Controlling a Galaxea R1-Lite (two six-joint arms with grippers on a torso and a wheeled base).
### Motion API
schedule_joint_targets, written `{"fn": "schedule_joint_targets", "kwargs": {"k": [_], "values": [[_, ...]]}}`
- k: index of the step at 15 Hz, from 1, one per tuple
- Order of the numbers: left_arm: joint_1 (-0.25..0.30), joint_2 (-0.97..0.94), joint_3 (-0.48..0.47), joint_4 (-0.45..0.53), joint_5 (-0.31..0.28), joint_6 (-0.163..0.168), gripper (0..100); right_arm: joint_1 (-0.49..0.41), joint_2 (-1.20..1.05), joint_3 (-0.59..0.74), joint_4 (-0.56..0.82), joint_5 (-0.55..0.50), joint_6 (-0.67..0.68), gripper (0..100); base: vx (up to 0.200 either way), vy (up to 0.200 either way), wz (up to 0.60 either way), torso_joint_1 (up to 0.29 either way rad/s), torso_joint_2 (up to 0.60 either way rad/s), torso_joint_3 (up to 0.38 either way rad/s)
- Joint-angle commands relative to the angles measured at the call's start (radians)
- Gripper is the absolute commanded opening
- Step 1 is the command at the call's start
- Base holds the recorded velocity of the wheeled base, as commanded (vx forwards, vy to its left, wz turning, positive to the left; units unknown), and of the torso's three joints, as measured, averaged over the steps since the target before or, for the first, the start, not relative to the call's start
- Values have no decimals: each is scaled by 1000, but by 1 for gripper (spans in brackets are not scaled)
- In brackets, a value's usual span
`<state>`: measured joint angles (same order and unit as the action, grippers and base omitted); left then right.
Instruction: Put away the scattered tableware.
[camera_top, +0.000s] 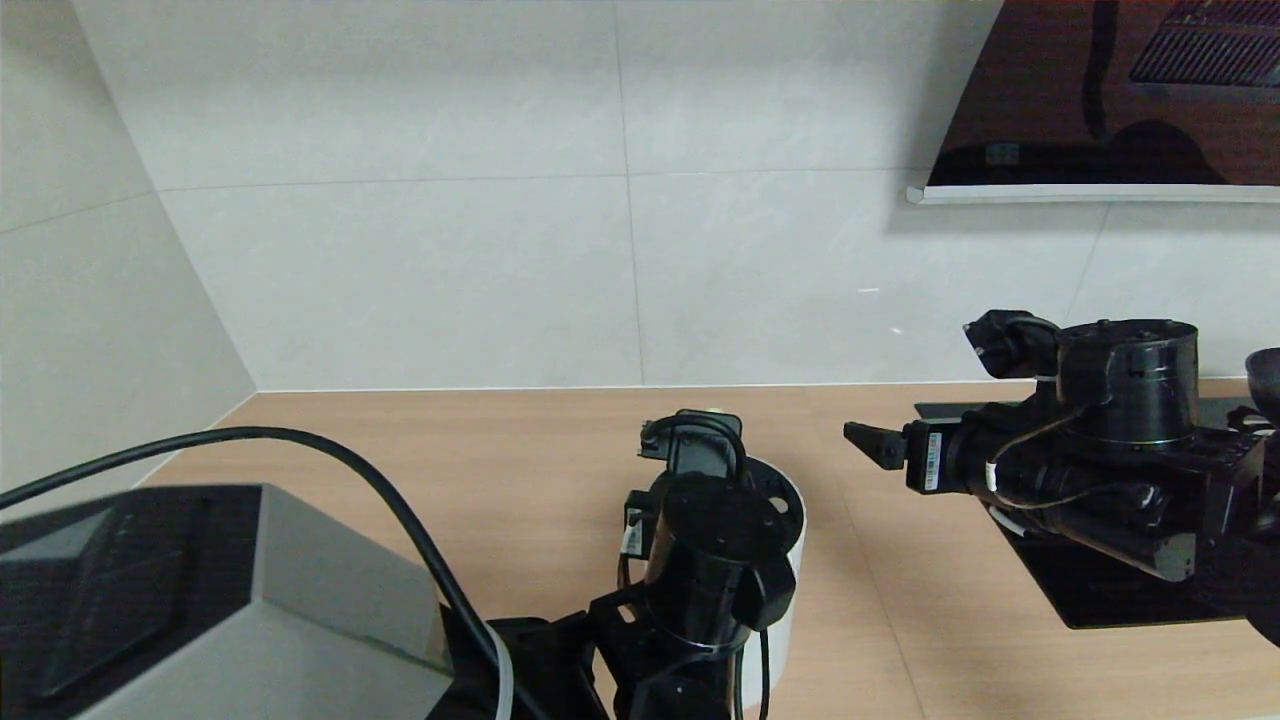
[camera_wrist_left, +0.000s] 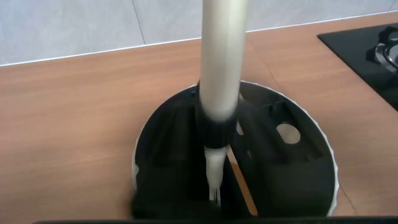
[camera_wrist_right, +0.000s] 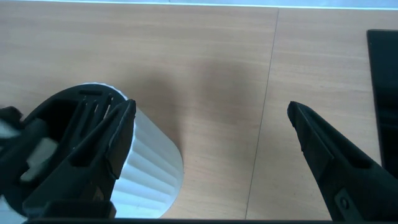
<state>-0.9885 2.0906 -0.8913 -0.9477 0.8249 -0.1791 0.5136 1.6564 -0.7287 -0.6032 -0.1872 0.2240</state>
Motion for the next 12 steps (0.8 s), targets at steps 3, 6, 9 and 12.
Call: {"fn": "schedule_joint_targets", "kwargs": {"k": [3, 6, 9, 12], "values": [[1, -7, 14, 0, -3, 1, 100, 0, 0, 5, -1, 0, 0, 100, 0, 0, 0, 0, 0, 0], [1, -27, 23, 0, -3, 1, 100, 0, -1, 5, -3, 0, -2, 100, 0, 0, 0, 0, 0, 0], [2, -175, 84, -2, -47, 1, 100, 0, -9, 14, -3, -3, -2, 100, 0, 0, 0, 0, 0, 0], [2, -429, 204, 63, -170, 43, 100, -15, -87, 26, -7, -11, 3, 100, 0, 0, 0, 0, 0, 0]]}}
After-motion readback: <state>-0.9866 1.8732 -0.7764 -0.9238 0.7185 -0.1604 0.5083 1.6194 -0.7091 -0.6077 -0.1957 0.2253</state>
